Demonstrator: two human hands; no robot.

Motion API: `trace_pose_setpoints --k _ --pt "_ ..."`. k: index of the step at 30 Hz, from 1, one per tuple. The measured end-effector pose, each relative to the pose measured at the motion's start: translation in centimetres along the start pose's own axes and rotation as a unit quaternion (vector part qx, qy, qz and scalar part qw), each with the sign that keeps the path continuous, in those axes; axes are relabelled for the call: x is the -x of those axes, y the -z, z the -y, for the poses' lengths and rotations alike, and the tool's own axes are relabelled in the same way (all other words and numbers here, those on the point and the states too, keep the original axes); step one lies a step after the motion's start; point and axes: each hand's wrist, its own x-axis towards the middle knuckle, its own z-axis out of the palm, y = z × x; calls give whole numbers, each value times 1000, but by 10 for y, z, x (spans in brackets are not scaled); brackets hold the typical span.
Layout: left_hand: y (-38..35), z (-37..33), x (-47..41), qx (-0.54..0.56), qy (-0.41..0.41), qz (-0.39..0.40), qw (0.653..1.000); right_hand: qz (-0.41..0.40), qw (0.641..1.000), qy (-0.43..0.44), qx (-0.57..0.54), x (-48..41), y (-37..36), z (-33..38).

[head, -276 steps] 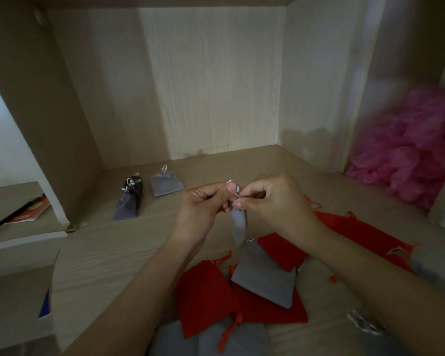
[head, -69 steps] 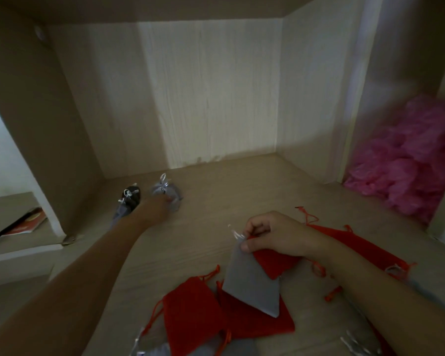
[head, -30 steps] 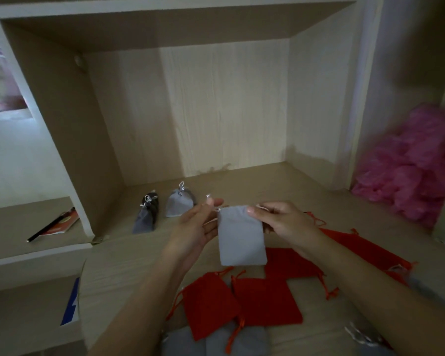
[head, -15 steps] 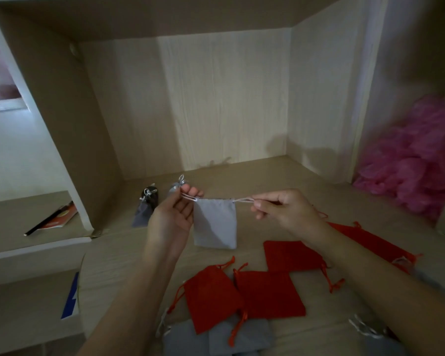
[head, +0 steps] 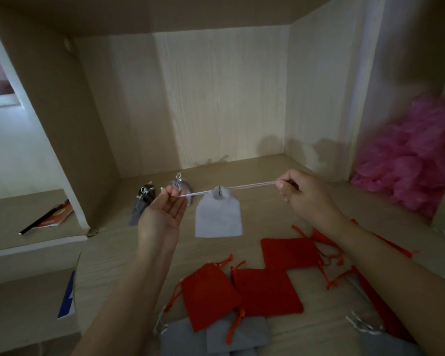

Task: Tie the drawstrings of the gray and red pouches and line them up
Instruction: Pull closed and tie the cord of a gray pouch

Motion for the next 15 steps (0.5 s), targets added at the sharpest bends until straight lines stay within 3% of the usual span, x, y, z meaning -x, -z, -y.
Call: trace_pose_setpoints --k 3,7,11,15 --pt "1 3 -2 16 20 -10 1000 -8 1000 -5 -24 -2 -2 1" --pt "2 1 -3 22 32 16 999 0 988 -33 -149 -1 -7 12" --pt "-7 5 7 -79 19 68 994 -14 978 26 -206 1 -2 27" --pt "-17 14 23 -219 17 138 966 17 974 74 -211 9 -6 51"
